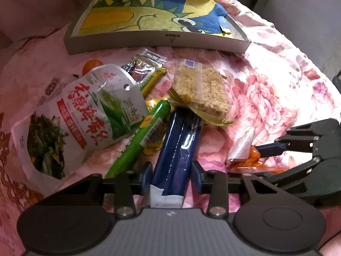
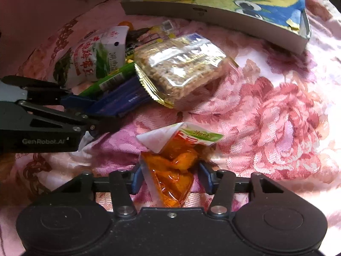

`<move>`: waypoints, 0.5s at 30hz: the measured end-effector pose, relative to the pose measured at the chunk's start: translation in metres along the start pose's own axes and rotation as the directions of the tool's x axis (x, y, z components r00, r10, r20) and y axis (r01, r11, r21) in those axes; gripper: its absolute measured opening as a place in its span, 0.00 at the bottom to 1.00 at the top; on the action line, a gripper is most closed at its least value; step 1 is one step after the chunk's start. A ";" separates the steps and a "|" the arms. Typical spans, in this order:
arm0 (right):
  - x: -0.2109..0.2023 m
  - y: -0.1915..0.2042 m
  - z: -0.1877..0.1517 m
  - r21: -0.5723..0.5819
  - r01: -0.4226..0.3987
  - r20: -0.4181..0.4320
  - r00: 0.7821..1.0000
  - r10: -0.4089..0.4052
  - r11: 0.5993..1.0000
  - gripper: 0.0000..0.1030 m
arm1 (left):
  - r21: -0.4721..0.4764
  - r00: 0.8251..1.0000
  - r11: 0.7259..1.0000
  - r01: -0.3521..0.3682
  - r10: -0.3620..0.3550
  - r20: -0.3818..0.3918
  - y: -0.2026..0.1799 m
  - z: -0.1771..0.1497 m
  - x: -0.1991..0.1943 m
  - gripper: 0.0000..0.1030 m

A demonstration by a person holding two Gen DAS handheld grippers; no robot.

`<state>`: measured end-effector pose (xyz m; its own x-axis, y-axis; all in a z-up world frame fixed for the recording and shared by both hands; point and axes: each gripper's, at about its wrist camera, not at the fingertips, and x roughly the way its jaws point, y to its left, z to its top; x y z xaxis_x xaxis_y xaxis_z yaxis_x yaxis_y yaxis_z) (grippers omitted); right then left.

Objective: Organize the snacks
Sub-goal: 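Grasp the blue stick pack with the left tool while the right tool grasps the orange jelly pouch, then lift both held snacks and carry them over the cartoon tray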

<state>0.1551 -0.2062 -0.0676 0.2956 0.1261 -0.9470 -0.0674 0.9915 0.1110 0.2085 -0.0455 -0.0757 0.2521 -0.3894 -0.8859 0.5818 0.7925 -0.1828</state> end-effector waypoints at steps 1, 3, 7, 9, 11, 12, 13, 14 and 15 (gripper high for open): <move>0.000 0.001 0.000 -0.008 0.000 0.005 1.000 0.000 1.000 0.52 | -0.030 1.000 1.000 0.000 -0.001 -0.005 0.000 0.000 -0.001 0.40; -0.002 0.002 0.000 -0.010 -0.010 0.017 1.000 0.010 1.000 0.52 | -0.108 1.000 0.994 0.021 -0.021 -0.006 0.003 -0.002 -0.004 0.39; -0.006 0.002 0.001 -0.010 -0.024 0.039 0.999 0.024 1.000 0.49 | -0.244 0.997 0.967 0.078 -0.080 0.004 0.010 -0.009 -0.011 0.36; -0.008 0.003 0.001 -0.017 -0.027 0.049 0.998 0.028 0.999 0.48 | -0.280 0.996 0.956 0.085 -0.088 0.002 0.012 -0.012 -0.013 0.35; -0.011 0.004 0.001 -0.023 -0.029 0.062 0.998 0.031 0.999 0.47 | -0.303 0.997 0.950 0.079 -0.082 0.000 0.013 -0.015 -0.015 0.34; -0.013 0.004 0.001 -0.025 -0.030 0.070 0.997 0.032 0.999 0.47 | -0.313 0.997 0.947 0.075 -0.079 0.000 0.014 -0.017 -0.016 0.34; -0.016 0.004 0.000 -0.028 -0.030 0.080 0.996 0.032 0.999 0.47 | -0.325 0.997 0.943 0.076 -0.080 0.000 0.014 -0.019 -0.018 0.33; -0.018 0.003 0.000 -0.029 -0.030 0.092 0.995 0.033 0.999 0.47 | -0.339 0.996 0.937 0.080 -0.084 0.002 0.014 -0.021 -0.019 0.33; -0.021 0.003 0.000 -0.028 -0.031 0.105 0.994 0.034 0.999 0.46 | -0.355 0.996 0.931 0.083 -0.087 0.006 0.013 -0.024 -0.022 0.33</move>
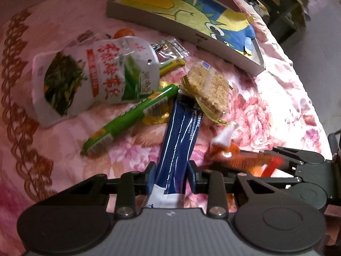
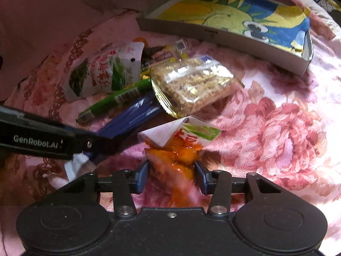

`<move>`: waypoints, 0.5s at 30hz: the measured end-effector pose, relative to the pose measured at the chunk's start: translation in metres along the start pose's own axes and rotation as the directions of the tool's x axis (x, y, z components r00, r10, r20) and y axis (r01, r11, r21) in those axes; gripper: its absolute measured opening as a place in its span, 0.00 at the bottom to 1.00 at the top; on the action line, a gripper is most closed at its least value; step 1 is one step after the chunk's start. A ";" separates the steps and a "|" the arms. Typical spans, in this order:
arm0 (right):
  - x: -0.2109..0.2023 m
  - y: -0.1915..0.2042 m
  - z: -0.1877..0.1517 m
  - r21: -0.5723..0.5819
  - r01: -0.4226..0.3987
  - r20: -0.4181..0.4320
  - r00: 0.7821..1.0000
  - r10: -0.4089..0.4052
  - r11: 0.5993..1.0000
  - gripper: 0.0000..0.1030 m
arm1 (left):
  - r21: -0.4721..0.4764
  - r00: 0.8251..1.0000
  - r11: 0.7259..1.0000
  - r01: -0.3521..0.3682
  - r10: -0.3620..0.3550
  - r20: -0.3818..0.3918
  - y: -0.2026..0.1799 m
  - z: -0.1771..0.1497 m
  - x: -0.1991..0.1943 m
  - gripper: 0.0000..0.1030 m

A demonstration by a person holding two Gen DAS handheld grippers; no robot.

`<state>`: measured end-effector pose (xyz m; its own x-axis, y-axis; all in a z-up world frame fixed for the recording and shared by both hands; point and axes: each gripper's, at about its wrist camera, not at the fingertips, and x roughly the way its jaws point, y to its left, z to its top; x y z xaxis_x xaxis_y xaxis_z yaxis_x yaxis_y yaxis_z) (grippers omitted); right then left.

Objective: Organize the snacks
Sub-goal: 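Lift both held snacks and carry them over the cartoon tray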

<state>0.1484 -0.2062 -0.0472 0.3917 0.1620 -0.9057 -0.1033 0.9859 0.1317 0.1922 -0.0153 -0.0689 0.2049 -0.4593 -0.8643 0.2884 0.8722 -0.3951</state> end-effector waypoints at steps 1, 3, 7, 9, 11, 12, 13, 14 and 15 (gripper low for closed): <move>-0.003 -0.001 0.000 0.002 -0.003 0.011 1.000 0.003 1.000 0.46 | -0.017 1.000 1.000 0.006 -0.006 0.003 0.000 -0.003 -0.002 0.32; -0.008 -0.002 0.000 0.007 -0.012 0.032 0.999 0.011 1.000 0.46 | -0.055 1.000 0.998 0.020 -0.020 0.015 0.000 -0.012 -0.008 0.31; -0.019 -0.003 -0.002 0.008 -0.028 0.073 0.997 0.028 1.000 0.44 | -0.151 0.997 0.986 0.062 -0.056 0.045 0.003 -0.034 -0.018 0.30; -0.023 -0.002 -0.002 0.008 -0.039 0.083 0.996 0.038 0.999 0.33 | -0.198 0.996 0.977 0.077 -0.066 0.065 0.004 -0.048 -0.022 0.29; -0.024 -0.004 -0.002 0.014 -0.046 0.081 0.996 0.045 0.999 0.32 | -0.230 0.994 0.969 0.086 -0.069 0.080 0.005 -0.058 -0.026 0.29; -0.022 -0.004 -0.002 0.018 -0.043 0.072 0.997 0.041 0.999 0.32 | -0.233 0.994 0.969 0.082 -0.063 0.087 0.004 -0.063 -0.028 0.29; -0.020 -0.006 -0.002 0.027 -0.043 0.061 0.997 0.042 0.999 0.32 | -0.235 0.994 0.969 0.075 -0.054 0.094 0.002 -0.066 -0.029 0.29; -0.018 -0.007 -0.003 0.034 -0.049 0.053 0.997 0.047 0.998 0.32 | -0.234 0.994 0.970 0.068 -0.045 0.101 0.000 -0.068 -0.030 0.29; -0.017 -0.008 -0.004 0.042 -0.055 0.050 0.997 0.053 0.998 0.32 | -0.235 0.994 0.970 0.063 -0.038 0.106 -0.002 -0.067 -0.030 0.29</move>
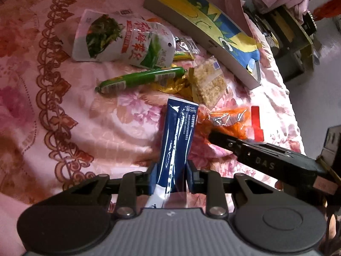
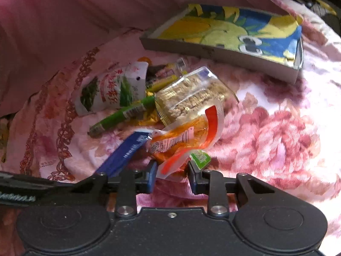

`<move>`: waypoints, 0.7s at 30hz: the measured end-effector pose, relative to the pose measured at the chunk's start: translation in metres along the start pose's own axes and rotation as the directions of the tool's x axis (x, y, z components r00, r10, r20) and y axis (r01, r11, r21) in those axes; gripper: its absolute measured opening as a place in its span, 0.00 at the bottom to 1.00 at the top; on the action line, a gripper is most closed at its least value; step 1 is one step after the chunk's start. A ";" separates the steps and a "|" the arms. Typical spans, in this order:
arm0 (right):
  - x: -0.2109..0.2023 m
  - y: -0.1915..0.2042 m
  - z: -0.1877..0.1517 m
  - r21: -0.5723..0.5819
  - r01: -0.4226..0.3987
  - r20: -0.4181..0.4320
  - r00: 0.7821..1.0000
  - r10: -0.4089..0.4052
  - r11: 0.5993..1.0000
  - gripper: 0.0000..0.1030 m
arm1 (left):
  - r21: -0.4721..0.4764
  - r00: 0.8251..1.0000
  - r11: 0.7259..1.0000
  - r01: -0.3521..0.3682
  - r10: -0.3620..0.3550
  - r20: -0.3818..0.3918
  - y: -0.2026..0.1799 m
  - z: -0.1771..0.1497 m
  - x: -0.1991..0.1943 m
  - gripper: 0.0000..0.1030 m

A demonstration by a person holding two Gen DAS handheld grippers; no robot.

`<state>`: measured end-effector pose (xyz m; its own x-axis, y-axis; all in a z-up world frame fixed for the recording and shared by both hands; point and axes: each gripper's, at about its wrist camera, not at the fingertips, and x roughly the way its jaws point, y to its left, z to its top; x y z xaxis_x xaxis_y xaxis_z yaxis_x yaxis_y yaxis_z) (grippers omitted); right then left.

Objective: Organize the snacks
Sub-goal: 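Lift both held snacks and carry them over the cartoon tray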

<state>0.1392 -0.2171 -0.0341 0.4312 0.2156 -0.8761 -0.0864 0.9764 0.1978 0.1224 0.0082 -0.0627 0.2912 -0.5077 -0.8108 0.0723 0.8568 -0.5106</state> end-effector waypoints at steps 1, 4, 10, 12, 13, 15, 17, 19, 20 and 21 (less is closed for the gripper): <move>0.000 0.000 0.000 0.003 -0.002 0.003 1.000 0.002 1.000 0.32 | -0.001 1.000 1.000 -0.002 0.002 0.006 -0.001 -0.001 -0.001 0.29; -0.006 0.000 -0.002 -0.001 -0.012 0.031 0.999 0.012 1.000 0.31 | -0.005 0.999 1.000 -0.004 0.004 0.035 -0.001 -0.005 -0.005 0.29; -0.023 0.004 -0.004 -0.024 -0.025 0.107 0.994 0.027 0.999 0.31 | 0.015 0.992 1.000 0.010 -0.011 0.128 -0.004 -0.019 -0.022 0.29; -0.027 0.005 -0.004 -0.026 -0.026 0.128 0.991 0.030 0.999 0.31 | 0.024 0.986 1.000 0.019 -0.023 0.165 -0.005 -0.022 -0.028 0.29; -0.030 0.006 -0.004 -0.030 -0.023 0.141 0.990 0.027 0.999 0.31 | 0.027 0.983 0.999 0.029 -0.033 0.182 -0.006 -0.023 -0.031 0.29; -0.035 0.007 -0.005 -0.035 -0.019 0.171 0.985 0.024 0.999 0.31 | 0.030 0.976 0.998 0.047 -0.053 0.212 -0.007 -0.023 -0.036 0.29; -0.040 0.005 -0.005 -0.030 -0.017 0.199 0.980 0.022 0.999 0.31 | 0.030 0.970 0.998 0.053 -0.059 0.237 -0.009 -0.021 -0.039 0.29; -0.045 0.002 -0.002 -0.018 -0.012 0.230 0.973 0.016 1.000 0.31 | 0.041 0.964 0.998 0.046 -0.055 0.262 -0.013 -0.017 -0.044 0.29; -0.048 -0.001 -0.001 -0.010 -0.009 0.249 0.968 0.011 1.000 0.31 | 0.048 0.960 0.998 0.039 -0.051 0.276 -0.015 -0.013 -0.046 0.29; -0.051 -0.003 0.001 -0.001 -0.006 0.267 0.964 0.007 1.000 0.31 | 0.057 0.954 0.998 0.032 -0.047 0.295 -0.019 -0.008 -0.049 0.29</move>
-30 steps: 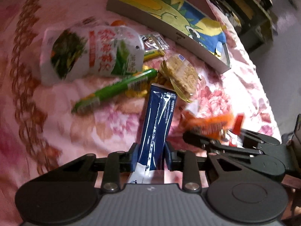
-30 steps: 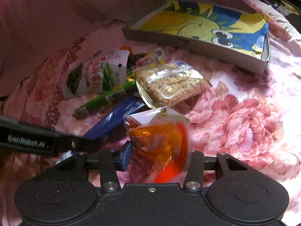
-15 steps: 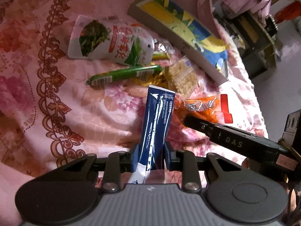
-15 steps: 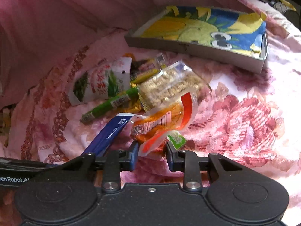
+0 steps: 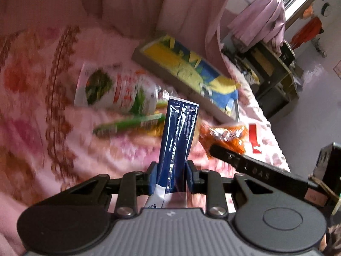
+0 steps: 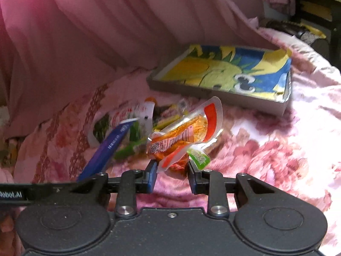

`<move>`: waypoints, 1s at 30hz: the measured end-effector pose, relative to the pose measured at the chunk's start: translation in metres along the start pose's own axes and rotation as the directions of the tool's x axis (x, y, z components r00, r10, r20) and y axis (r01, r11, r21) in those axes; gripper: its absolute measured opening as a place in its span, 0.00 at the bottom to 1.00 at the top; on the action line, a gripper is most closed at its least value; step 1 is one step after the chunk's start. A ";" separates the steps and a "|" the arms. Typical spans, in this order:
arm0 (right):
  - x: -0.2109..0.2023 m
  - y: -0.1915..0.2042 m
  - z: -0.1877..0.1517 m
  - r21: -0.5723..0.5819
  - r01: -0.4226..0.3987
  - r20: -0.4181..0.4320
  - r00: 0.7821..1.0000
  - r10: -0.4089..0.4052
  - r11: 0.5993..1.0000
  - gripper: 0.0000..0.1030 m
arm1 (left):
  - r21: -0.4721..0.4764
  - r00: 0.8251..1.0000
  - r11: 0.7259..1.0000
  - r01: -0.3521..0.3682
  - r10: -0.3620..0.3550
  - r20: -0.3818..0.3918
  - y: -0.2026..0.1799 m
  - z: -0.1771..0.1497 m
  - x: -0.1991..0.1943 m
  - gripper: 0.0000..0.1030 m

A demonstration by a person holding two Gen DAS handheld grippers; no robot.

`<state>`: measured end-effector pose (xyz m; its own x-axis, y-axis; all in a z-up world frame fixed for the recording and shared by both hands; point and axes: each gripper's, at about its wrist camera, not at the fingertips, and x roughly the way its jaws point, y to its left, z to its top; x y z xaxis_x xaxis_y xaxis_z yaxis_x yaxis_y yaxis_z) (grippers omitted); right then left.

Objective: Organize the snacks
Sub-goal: 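Lift both held snacks and carry them over the cartoon tray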

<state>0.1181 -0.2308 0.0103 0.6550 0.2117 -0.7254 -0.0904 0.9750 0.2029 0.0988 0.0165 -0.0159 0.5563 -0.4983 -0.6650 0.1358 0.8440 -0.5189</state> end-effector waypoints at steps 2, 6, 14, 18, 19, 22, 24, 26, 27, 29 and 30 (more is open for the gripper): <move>-0.003 -0.005 0.007 0.013 0.010 0.038 0.999 -0.010 1.000 0.31 | 0.020 1.000 1.000 -0.012 0.012 0.029 -0.006 0.011 0.000 0.29; -0.005 -0.016 0.029 0.000 0.041 0.122 0.992 -0.041 0.999 0.31 | 0.085 0.993 0.994 -0.064 0.055 0.106 -0.022 0.042 0.012 0.29; 0.016 -0.051 0.077 -0.051 0.159 0.263 0.954 -0.141 0.986 0.31 | 0.166 0.963 0.983 -0.075 0.028 0.268 -0.064 0.107 0.060 0.30; 0.039 -0.074 0.097 -0.050 0.210 0.292 0.938 -0.187 0.976 0.31 | 0.200 0.964 0.978 -0.060 0.004 0.267 -0.086 0.135 0.098 0.30; 0.046 -0.082 0.102 -0.028 0.210 0.282 0.939 -0.194 0.977 0.31 | 0.205 0.967 0.977 -0.053 -0.001 0.256 -0.091 0.142 0.110 0.30; 0.067 -0.102 0.110 0.017 0.221 0.240 0.946 -0.219 0.975 0.31 | 0.208 0.975 0.977 -0.044 -0.003 0.223 -0.098 0.155 0.147 0.30; 0.081 -0.115 0.113 0.059 0.220 0.207 0.952 -0.227 0.974 0.31 | 0.204 0.980 0.978 -0.046 0.004 0.200 -0.101 0.162 0.171 0.30; 0.095 -0.127 0.117 0.109 0.209 0.172 0.959 -0.226 0.972 0.31 | 0.195 0.985 0.979 -0.051 0.017 0.172 -0.101 0.165 0.193 0.30; 0.100 -0.130 0.116 0.128 0.198 0.158 0.963 -0.217 0.972 0.31 | 0.187 0.988 0.981 -0.054 0.025 0.155 -0.101 0.166 0.205 0.30; 0.109 -0.139 0.118 0.169 0.182 0.141 0.968 -0.206 0.969 0.31 | 0.184 0.991 0.980 -0.069 0.045 0.128 -0.100 0.167 0.222 0.30; 0.112 -0.140 0.118 0.177 0.182 0.131 0.970 -0.207 0.967 0.31 | 0.187 0.991 0.979 -0.082 0.061 0.116 -0.099 0.166 0.230 0.30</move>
<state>0.2928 -0.3518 -0.0221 0.7522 -0.0051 -0.6590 0.1646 0.9697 0.1804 0.3487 -0.1489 -0.0280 0.6549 -0.4193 -0.6288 0.2401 0.9043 -0.3530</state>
